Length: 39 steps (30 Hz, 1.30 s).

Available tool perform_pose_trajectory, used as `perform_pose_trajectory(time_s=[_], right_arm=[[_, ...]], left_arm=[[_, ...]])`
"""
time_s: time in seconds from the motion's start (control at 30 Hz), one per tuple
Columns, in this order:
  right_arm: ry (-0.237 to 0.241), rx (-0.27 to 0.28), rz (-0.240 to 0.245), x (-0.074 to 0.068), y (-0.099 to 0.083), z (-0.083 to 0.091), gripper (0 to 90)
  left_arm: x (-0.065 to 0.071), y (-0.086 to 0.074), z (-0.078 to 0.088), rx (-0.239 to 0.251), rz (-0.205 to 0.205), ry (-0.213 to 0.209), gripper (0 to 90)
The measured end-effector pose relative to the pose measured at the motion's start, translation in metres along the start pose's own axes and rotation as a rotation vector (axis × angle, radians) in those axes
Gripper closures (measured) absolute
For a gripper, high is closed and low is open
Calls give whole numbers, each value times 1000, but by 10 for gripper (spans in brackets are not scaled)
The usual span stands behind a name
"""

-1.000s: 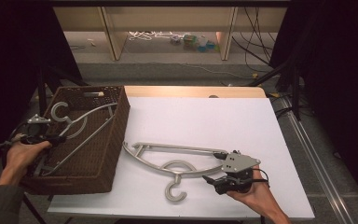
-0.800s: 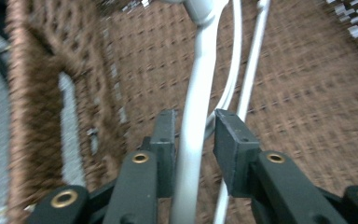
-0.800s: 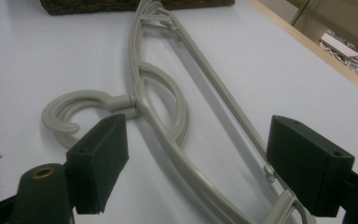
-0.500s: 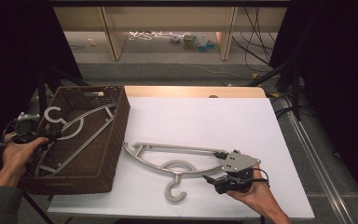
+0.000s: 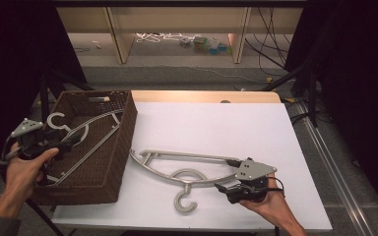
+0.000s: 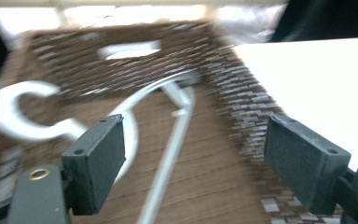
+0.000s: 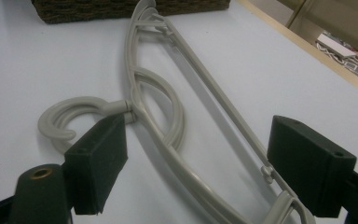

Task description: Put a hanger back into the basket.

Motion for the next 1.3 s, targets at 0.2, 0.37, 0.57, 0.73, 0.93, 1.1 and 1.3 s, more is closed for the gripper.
perform_pose_trajectory(time_s=[0.2, 0.37, 0.57, 0.73, 0.93, 1.1, 1.3], right_arm=[[11, 10, -7, -1, 0, -1, 199], [11, 30, -19, 0, 0, -2, 185], [9, 59, -43, 2, 1, -1, 183], [16, 59, -56, 4, -1, -2, 169], [27, 69, -55, 3, -2, -3, 166], [35, 68, -58, 1, -3, -3, 166], [40, 71, -59, 1, -3, -5, 166]], left_arm=[[51, 8, 6, 107, -17, -112, 178], [83, 12, 11, 198, -17, -159, 171], [114, 6, 6, 247, -50, -185, 170], [146, -3, 1, 268, -116, -224, 160], [174, -14, -4, 280, -204, -263, 160], [180, -29, -13, 264, -198, -278, 161], [183, -39, -17, 253, -193, -283, 161]])
Point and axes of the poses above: each handheld gripper's, and its own axes: z roughly backward along the jaws, y roughly out of its top, x roughly to its right, the point moved 3 cm from there along -z, roughly forward along the jaws, and after that the axes turned 12 degrees about -z, right-handed, at the moved point
